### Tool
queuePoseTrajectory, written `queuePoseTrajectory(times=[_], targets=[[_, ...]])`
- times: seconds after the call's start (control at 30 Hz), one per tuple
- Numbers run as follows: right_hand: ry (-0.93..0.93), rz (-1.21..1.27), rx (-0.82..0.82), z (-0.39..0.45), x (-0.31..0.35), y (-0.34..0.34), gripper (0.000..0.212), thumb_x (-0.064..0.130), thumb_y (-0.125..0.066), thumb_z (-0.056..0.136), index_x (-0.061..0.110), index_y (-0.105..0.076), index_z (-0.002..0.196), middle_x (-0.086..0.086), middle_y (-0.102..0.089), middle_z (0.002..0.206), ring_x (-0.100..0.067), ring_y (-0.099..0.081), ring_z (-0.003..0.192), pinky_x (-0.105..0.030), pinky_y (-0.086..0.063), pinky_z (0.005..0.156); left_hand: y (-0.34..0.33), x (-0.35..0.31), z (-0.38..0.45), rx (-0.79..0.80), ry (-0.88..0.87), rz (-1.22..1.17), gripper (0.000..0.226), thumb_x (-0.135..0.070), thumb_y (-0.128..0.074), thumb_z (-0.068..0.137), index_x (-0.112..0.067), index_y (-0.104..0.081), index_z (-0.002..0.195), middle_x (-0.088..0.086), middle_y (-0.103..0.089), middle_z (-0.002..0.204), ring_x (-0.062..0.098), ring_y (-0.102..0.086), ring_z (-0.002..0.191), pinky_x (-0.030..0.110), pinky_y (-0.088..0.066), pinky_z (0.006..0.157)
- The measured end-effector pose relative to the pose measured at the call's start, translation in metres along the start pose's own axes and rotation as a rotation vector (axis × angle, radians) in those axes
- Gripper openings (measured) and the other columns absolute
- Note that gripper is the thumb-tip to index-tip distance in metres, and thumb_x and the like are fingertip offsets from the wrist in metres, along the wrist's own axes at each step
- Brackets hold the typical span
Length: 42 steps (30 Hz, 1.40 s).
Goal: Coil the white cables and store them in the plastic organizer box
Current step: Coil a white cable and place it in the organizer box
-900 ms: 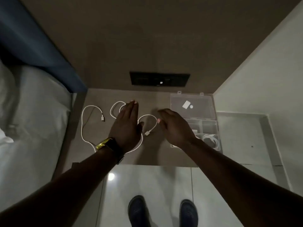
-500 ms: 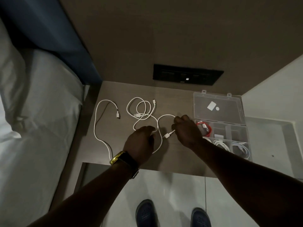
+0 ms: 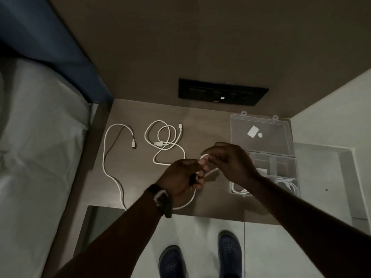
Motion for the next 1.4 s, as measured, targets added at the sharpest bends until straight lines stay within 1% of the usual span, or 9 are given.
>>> queuePoseTrajectory(times=[0.1,0.2,0.33,0.5,0.7,0.83,1.0,1.13,1.4], targets=[[-0.230,0.429,-0.047,-0.016,0.001,-0.024,0.014,0.016,-0.060,0.093,0.014,-0.074,0.094,0.020,-0.066,0.065,0.007,-0.060,0.061,-0.009,-0.043,0.059,-0.008,-0.020,-0.004,0.080,-0.017,-0.413,0.018,-0.024,-0.059,0.087,-0.013,-0.067,0.075,-0.002,-0.059,0.062,0.012,-0.061,0.057,0.021,-0.052,0.053],[-0.221,0.411,0.016,-0.044,0.022,-0.047,0.018,0.029,-0.052,0.097,0.027,-0.068,0.089,0.016,-0.051,0.052,0.004,-0.045,0.050,-0.013,-0.034,0.052,-0.002,-0.044,0.000,0.047,-0.158,-0.687,0.031,-0.023,-0.049,0.095,-0.011,-0.071,0.076,0.002,-0.073,0.079,0.018,-0.073,0.084,0.026,-0.060,0.076],[0.017,0.177,0.199,-0.064,0.052,-0.040,0.016,0.034,-0.042,0.104,0.028,-0.056,0.105,0.040,-0.053,0.069,0.013,-0.050,0.058,-0.007,-0.031,0.056,0.011,-0.057,0.002,-0.094,-0.379,-0.453,0.028,-0.014,-0.039,0.101,0.000,-0.060,0.114,0.018,-0.064,0.123,0.028,-0.059,0.121,0.038,-0.045,0.106],[0.108,0.001,0.092,-0.033,0.049,0.020,0.012,0.030,-0.049,0.099,0.026,-0.061,0.102,0.015,-0.065,0.077,0.001,-0.061,0.073,-0.030,-0.049,0.063,-0.011,-0.035,-0.014,-0.064,-0.369,0.426,0.024,-0.002,-0.043,0.097,0.007,-0.061,0.085,0.017,-0.060,0.076,0.022,-0.055,0.065,0.027,-0.044,0.063],[0.037,0.091,-0.116,-0.007,0.029,0.031,0.022,0.036,-0.057,0.096,0.020,-0.071,0.089,0.003,-0.071,0.080,-0.016,-0.067,0.075,-0.040,-0.052,0.068,-0.035,-0.023,-0.029,0.155,-0.049,-0.274,0.019,-0.019,-0.040,0.080,-0.010,-0.053,0.071,0.001,-0.034,0.061,0.012,-0.020,0.050,0.026,-0.017,0.048],[-0.094,0.249,-0.022,-0.038,0.039,-0.012,0.021,0.034,-0.047,0.094,0.025,-0.065,0.102,0.001,-0.069,0.075,-0.011,-0.063,0.071,-0.037,-0.052,0.066,-0.032,-0.045,-0.028,0.226,-0.172,-0.636,0.029,-0.016,-0.029,0.093,-0.013,-0.057,0.085,-0.003,-0.048,0.069,0.009,-0.039,0.059,0.019,-0.032,0.056],[0.092,0.103,0.126,-0.063,0.067,-0.007,0.025,0.041,-0.040,0.102,0.023,-0.057,0.096,0.003,-0.062,0.071,-0.014,-0.060,0.065,-0.036,-0.048,0.060,0.003,-0.061,-0.029,-0.199,-0.509,0.051,0.023,-0.011,-0.040,0.099,-0.001,-0.059,0.094,0.013,-0.061,0.081,0.024,-0.058,0.071,0.032,-0.049,0.066],[0.125,0.096,-0.048,-0.039,0.058,0.037,0.013,0.039,-0.059,0.094,0.028,-0.061,0.087,0.016,-0.062,0.071,-0.002,-0.060,0.067,-0.033,-0.050,0.065,-0.025,-0.029,-0.037,-0.071,-0.370,0.482,0.026,-0.014,-0.046,0.091,-0.001,-0.059,0.073,0.002,-0.057,0.056,0.019,-0.048,0.051,0.026,-0.038,0.050],[-0.051,0.351,-0.154,-0.030,0.041,0.016,0.021,0.033,-0.053,0.097,0.027,-0.067,0.083,0.009,-0.061,0.064,0.003,-0.052,0.061,-0.026,-0.044,0.059,-0.044,-0.045,-0.048,0.313,-0.088,-0.577,0.026,-0.021,-0.034,0.089,-0.014,-0.057,0.079,-0.007,-0.037,0.067,0.007,-0.032,0.055,0.019,-0.024,0.052]])
Point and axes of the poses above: each hand's wrist, its own z-axis towards the middle knuckle, its own y-axis out of the back of the hand, x = y × z, the point moved 4 cm from there along z, towards the middle knuckle
